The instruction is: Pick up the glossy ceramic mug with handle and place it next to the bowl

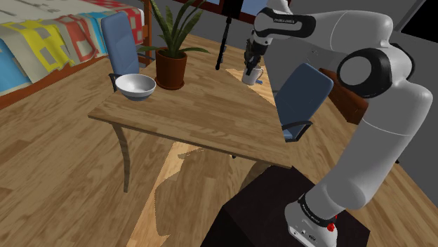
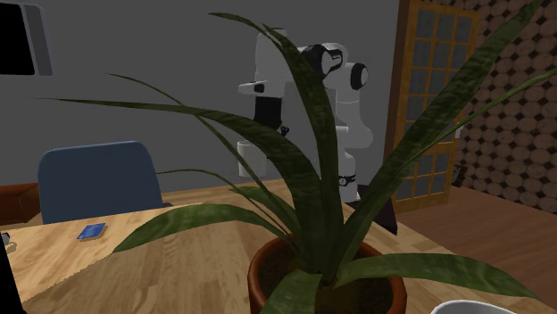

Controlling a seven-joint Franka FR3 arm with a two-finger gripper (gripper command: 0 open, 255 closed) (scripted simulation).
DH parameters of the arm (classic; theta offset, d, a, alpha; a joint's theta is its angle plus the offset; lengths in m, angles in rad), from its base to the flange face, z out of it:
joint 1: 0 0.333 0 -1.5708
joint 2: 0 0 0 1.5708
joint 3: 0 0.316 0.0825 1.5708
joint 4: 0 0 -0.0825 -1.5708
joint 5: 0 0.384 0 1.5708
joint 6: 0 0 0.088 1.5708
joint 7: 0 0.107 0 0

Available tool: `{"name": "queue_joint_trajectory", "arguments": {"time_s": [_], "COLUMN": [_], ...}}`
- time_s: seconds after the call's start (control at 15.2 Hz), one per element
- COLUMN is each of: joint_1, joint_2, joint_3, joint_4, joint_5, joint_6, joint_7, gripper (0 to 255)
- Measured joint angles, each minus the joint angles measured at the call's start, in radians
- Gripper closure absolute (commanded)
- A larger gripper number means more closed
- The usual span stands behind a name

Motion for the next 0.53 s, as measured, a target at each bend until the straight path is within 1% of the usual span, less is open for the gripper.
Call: {"name": "queue_joint_trajectory", "arguments": {"time_s": [0.07, 0.53], "joint_1": [0.015, 0.107], "joint_2": [-0.008, 0.032], "joint_3": [0.007, 0.059], "joint_4": [-0.016, 0.051], "joint_5": [-0.005, -0.022], "joint_6": [0.009, -0.022], "joint_7": [0.022, 0.172], "gripper": [255, 255]}}
